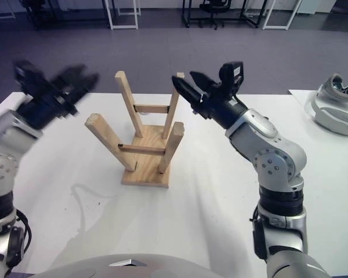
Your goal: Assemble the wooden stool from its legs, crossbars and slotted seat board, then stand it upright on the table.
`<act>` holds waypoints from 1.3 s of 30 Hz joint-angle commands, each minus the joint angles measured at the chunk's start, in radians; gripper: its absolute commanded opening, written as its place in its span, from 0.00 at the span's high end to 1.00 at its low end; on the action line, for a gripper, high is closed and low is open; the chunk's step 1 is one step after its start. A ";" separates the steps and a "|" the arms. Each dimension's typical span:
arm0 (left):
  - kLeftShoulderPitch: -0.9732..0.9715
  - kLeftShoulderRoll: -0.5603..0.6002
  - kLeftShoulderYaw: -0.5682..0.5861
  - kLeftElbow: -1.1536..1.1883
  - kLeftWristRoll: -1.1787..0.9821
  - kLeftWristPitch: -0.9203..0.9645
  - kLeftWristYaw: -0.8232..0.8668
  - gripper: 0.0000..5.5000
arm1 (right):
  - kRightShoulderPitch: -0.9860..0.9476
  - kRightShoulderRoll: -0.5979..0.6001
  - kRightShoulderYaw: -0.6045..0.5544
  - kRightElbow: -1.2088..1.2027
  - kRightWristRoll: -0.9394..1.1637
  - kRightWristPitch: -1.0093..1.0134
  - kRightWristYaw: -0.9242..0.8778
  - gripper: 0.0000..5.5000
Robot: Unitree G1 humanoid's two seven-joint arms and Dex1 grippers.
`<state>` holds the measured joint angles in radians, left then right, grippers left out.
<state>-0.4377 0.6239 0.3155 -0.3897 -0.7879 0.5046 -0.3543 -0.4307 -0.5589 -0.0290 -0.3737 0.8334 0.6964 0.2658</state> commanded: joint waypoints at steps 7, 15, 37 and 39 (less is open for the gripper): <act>0.502 0.190 0.024 0.205 0.321 -0.090 -0.255 0.53 | 0.107 0.122 0.205 -0.234 -0.035 -0.005 0.139 0.38; 0.747 0.333 -0.182 0.087 0.501 -0.119 -0.504 0.53 | -0.180 -0.032 -0.141 0.340 -0.208 -0.174 0.116 0.38; 0.407 0.060 -0.479 0.491 0.685 -0.209 -0.381 0.53 | -0.001 0.168 0.267 1.146 -0.714 -1.003 0.926 0.38; 0.405 0.025 -0.459 0.513 0.670 -0.249 -0.367 0.53 | 0.081 0.137 0.243 0.963 -0.694 -0.915 0.880 0.38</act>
<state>-0.0564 0.7160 -0.1090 0.0841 -0.1205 0.2706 -0.7198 -0.4120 -0.4237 0.2119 0.7571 0.1230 -0.2938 1.1647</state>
